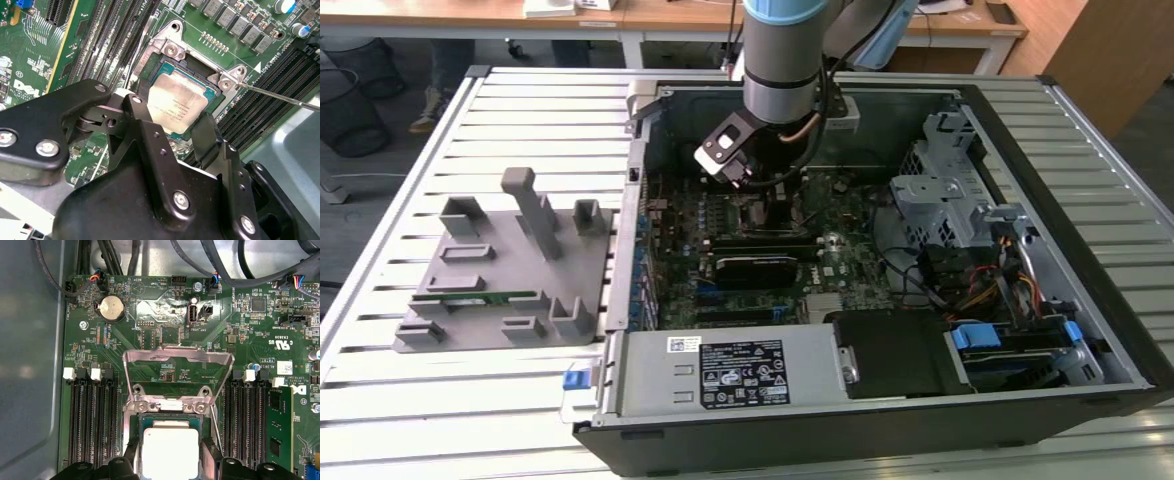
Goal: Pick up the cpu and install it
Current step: 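Place the cpu into insertion slot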
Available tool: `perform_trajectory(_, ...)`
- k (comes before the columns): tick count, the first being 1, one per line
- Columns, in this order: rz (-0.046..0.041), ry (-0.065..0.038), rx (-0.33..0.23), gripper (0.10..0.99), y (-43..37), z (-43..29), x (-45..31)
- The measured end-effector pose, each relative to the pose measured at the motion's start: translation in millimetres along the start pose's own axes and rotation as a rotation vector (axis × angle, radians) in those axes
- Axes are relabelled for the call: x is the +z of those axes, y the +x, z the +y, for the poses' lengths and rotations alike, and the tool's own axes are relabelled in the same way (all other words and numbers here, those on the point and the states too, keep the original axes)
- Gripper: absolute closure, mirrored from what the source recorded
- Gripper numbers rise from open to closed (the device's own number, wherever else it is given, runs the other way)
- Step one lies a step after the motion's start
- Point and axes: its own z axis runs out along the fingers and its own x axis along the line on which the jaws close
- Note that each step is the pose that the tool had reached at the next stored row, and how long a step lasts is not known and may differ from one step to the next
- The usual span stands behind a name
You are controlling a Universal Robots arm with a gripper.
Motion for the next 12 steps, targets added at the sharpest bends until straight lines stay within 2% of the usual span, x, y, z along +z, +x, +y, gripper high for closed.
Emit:
perform_trajectory(3, -0.0004, 0.000, 0.000, 0.486, 0.0, 0.1, -1.1)
perform_trajectory(6, -0.0016, 0.000, 0.000, 0.498, 0.0, 0.3, -5.7)
perform_trajectory(7, -0.0016, 0.000, 0.000, 0.561, 0.0, 0.3, -7.4)
perform_trajectory(8, -0.0017, 0.000, 0.000, 0.561, 0.0, 0.4, -9.2)
perform_trajectory(10, -0.0018, 0.000, 0.000, 0.678, 0.0, 0.5, -12.4)
perform_trajectory(11, -0.0017, 0.000, 0.000, 0.678, 0.0, 0.5, -13.6)
perform_trajectory(12, -0.0017, 0.000, 0.000, 0.737, 0.0, 0.6, -14.6)
